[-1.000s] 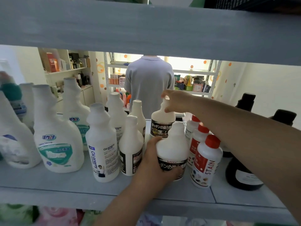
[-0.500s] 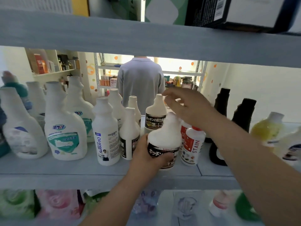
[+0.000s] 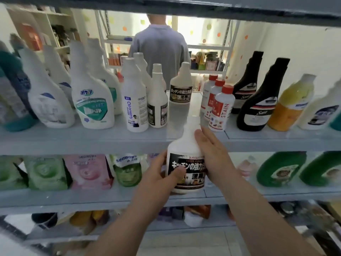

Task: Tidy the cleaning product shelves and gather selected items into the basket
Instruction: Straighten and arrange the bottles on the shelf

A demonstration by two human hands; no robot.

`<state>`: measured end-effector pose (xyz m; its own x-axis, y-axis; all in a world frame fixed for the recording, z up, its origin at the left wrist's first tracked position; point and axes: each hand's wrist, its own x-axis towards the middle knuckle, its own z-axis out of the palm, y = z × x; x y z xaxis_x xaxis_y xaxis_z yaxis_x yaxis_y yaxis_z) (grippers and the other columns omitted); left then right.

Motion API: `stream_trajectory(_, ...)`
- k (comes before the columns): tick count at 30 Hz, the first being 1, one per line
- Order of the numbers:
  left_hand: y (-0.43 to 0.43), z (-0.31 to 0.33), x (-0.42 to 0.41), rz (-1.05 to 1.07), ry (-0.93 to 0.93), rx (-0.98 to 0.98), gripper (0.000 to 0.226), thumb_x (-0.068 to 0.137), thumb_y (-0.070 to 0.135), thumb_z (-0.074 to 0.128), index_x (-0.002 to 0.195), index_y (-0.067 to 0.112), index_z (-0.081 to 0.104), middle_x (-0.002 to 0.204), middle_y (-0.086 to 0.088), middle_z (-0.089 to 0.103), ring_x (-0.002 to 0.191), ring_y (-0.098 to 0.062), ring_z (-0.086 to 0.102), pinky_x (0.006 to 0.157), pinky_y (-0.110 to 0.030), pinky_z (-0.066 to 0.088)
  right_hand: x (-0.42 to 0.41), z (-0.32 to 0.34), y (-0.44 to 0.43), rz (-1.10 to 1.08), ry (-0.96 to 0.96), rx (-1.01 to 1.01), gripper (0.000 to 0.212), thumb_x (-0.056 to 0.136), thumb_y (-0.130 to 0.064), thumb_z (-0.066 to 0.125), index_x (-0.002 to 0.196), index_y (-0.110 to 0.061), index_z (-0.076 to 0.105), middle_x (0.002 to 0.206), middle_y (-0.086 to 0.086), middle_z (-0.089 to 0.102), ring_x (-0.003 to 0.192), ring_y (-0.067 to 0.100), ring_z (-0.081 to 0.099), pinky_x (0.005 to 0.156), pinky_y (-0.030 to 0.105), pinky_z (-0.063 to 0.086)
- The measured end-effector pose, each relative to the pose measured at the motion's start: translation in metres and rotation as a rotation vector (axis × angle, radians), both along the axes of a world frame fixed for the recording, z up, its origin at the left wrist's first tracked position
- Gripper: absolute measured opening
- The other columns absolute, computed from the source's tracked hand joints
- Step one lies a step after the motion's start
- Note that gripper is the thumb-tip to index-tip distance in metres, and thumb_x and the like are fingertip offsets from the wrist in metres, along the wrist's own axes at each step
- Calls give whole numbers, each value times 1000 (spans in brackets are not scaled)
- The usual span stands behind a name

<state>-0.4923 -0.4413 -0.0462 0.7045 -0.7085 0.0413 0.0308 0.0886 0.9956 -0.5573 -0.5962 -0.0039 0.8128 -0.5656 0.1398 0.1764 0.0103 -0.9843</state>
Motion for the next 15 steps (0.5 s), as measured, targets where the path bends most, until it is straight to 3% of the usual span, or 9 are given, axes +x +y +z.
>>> stream_trajectory(3,10,-16,-16,32,38,27,43,80,48,76,121,43,66,117,4,75,104,-21,74,86,-46,61,-14,-23,8,-19,-26,234,25,83,-51,74,108,-46,77,111,-9,78,106,17,74,82,37,62)
stream_trajectory(5,11,-18,-30,61,193,-17,19,96,30,66,114,35,71,108,-4,77,90,-20,75,66,-36,61,-23,-36,8,77,-68,433,38,86,-47,70,115,-24,77,113,9,77,103,28,75,77,39,62)
stream_trajectory(8,3,-15,-53,78,470,-40,30,103,34,48,111,18,72,93,-14,76,72,-27,73,51,-35,57,-38,-47,14,325,-18,606,62,70,-61,78,108,-11,81,110,20,75,95,34,75,75,42,61)
stream_trajectory(11,-10,-17,-73,75,563,-36,45,102,46,45,99,14,77,78,-15,69,57,-29,62,38,-24,42,-53,-63,9,395,-15,651,73,64,-65,77,114,-11,79,108,20,76,94,33,76,72,43,62)
stream_trajectory(13,-20,-22,-83,90,582,-20,47,103,48,45,110,10,71,79,-15,66,57,-29,59,37,-22,39,-63,-69,-1,412,-16,661,80,58,-64,89,118,-12,77,110,20,75,95,33,76,73,44,62)
stream_trajectory(15,-31,-27,-91,96,591,18,45,102,50,46,110,13,71,82,-13,71,60,-27,66,43,-28,49,-73,-74,-16,456,-4,655,76,49,-59,96,107,-12,82,111,21,75,97,35,75,76,46,62)
